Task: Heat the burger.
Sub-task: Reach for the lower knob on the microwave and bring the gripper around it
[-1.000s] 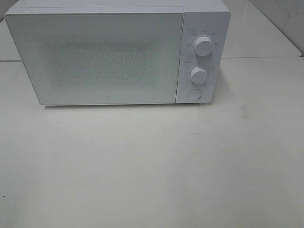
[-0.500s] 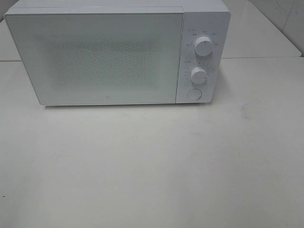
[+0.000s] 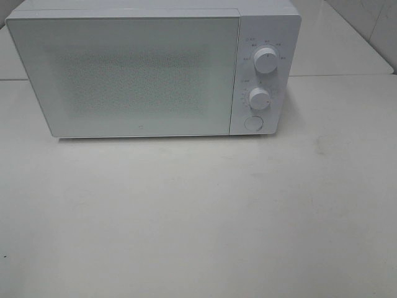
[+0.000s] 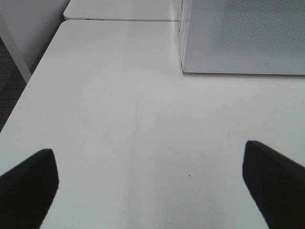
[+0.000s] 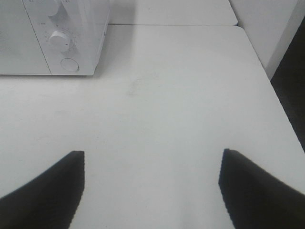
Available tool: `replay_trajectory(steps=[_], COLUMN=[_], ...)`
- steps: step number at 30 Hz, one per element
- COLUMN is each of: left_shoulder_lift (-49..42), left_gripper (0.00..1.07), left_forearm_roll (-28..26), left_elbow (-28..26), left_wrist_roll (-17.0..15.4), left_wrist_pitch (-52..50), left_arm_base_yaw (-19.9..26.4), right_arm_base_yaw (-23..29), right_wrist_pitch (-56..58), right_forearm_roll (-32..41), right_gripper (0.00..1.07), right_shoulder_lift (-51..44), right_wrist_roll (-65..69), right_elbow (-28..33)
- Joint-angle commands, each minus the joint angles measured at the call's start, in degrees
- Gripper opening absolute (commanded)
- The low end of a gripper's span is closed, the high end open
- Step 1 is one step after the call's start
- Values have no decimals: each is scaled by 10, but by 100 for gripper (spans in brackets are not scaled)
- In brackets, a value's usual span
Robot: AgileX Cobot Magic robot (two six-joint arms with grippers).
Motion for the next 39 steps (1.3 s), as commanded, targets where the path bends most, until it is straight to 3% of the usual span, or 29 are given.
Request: replay_trajectory(steps=[1, 12, 28, 39], left_shoulder_lift=[-15, -15, -15, -15], left_gripper=[101, 101, 101, 100], left_forearm_roll=[-1, -1, -1, -1], left_elbow=[2, 2, 2, 2], left_wrist_roll=[-2, -2, -2, -2], left_wrist_pitch=[-4, -4, -4, -4], left_arm_base_yaw=[-3, -3, -3, -3], right_arm_base_yaw=[-5, -5, -5, -5], right_wrist_pitch=[-23, -110, -341, -480], right_forearm_roll=[5, 15, 15, 15], right_gripper=[75, 75, 75, 75], right_shoulder_lift=[21, 117, 284, 407], right_wrist_roll=[1, 1, 5, 5], right_elbow=[-4, 0, 57, 61])
